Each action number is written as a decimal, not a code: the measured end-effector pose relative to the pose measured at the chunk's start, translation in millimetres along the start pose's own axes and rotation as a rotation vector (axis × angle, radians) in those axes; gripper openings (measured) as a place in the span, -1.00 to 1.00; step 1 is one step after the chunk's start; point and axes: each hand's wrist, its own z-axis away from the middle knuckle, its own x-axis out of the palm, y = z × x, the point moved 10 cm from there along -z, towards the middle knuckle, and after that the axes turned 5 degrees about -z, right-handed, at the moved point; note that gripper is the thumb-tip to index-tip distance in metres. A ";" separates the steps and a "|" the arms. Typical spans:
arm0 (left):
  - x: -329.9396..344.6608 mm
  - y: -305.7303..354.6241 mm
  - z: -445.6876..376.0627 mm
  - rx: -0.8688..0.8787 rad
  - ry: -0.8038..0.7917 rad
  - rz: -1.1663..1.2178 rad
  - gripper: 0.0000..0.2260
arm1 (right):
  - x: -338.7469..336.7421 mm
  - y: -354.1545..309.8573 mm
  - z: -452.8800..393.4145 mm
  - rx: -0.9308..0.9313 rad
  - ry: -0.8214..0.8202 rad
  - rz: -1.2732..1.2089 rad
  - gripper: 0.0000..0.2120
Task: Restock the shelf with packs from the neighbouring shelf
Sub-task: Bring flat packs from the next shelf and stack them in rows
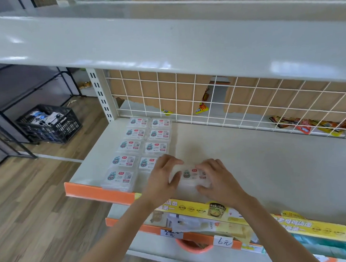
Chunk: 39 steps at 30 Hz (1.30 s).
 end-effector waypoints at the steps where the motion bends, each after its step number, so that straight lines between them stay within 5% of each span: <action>1: -14.4 -7.1 3.9 -0.009 0.021 -0.012 -0.76 | -2.5 -8.6 -1.7 -0.008 0.032 -0.034 -0.49; 5: -70.8 -46.1 28.8 -0.092 0.063 -0.134 -0.73 | -0.1 -57.6 -15.5 -0.098 0.106 -0.154 -0.46; 11: -98.2 -94.4 65.1 -0.187 0.048 -0.156 -0.69 | 52.2 -104.7 -31.1 -0.149 -0.021 -0.069 -0.53; 22: -91.4 -100.1 60.0 -0.078 0.018 -0.168 -0.78 | 60.5 -110.9 -27.0 -0.067 0.046 -0.012 -0.50; 29: -65.5 -44.7 36.9 0.169 -0.052 -0.217 -0.82 | 41.9 -94.3 -10.7 -0.040 0.046 0.007 -0.72; 39: 63.8 102.9 11.9 0.564 -0.307 -0.357 -0.71 | -38.1 -2.2 108.9 0.085 0.110 0.284 -0.74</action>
